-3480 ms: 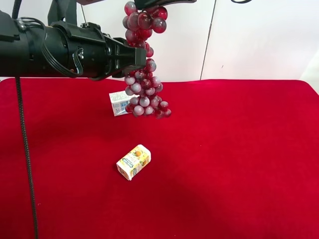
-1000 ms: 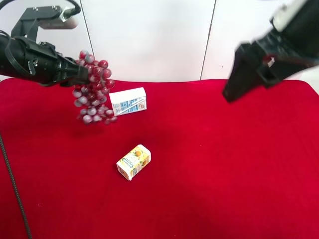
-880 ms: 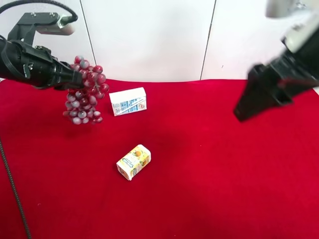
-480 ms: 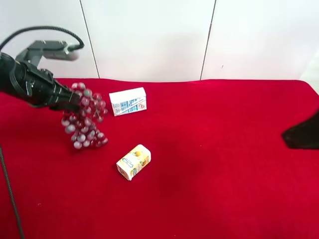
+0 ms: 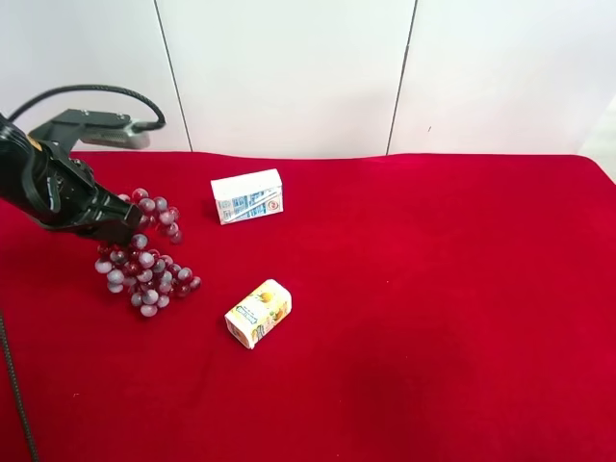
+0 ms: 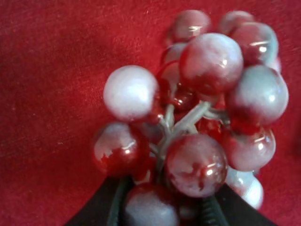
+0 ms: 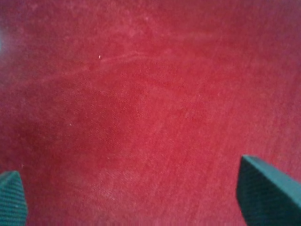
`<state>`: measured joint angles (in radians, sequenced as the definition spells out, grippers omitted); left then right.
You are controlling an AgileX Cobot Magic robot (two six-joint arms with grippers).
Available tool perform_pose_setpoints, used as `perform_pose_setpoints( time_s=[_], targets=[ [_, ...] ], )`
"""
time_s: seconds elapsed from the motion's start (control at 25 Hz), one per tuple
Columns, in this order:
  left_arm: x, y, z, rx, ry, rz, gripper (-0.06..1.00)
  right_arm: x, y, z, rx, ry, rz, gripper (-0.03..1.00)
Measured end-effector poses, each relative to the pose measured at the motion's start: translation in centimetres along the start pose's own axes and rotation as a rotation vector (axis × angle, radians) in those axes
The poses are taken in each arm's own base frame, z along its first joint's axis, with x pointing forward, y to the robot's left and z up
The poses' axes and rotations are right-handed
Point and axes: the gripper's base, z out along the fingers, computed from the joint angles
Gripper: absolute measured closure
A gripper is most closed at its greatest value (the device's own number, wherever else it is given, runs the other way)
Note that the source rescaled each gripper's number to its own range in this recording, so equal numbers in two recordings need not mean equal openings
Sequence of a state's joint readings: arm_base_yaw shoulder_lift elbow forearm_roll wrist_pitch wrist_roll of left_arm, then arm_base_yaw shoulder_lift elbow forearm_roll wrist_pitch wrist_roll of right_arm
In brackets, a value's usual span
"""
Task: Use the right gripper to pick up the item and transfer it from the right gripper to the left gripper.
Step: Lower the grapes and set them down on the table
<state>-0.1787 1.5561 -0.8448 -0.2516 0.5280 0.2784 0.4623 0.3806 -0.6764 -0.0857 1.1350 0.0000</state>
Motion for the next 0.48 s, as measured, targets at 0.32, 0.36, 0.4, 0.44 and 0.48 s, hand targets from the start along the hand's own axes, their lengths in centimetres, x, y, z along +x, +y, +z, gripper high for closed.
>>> perform_pose_setpoints(
  time_s=[0.32, 0.36, 0.4, 0.44, 0.48],
  targets=[
    [0.4, 0.4, 2.5, -0.005, 0.059, -0.007, 0.94, 2.2, 0.0, 0.9, 0.018, 0.006, 0.026, 0.1],
    [0.3, 0.4, 2.6, -0.007, 0.054, -0.007, 0.94, 2.4, 0.0, 1.0, 0.019, -0.001, 0.032, 0.1],
    [0.3, 0.4, 2.6, -0.008, 0.051, -0.006, 0.94, 2.7, 0.0, 1.2, 0.021, -0.006, 0.037, 0.1],
    [0.3, 0.4, 2.6, -0.009, 0.051, -0.006, 0.94, 3.0, 0.0, 1.4, 0.02, -0.013, 0.037, 0.1],
    [0.3, 0.4, 2.6, -0.009, 0.051, -0.006, 0.94, 3.4, 0.1, 1.7, 0.021, -0.019, 0.037, 0.1]
  ],
)
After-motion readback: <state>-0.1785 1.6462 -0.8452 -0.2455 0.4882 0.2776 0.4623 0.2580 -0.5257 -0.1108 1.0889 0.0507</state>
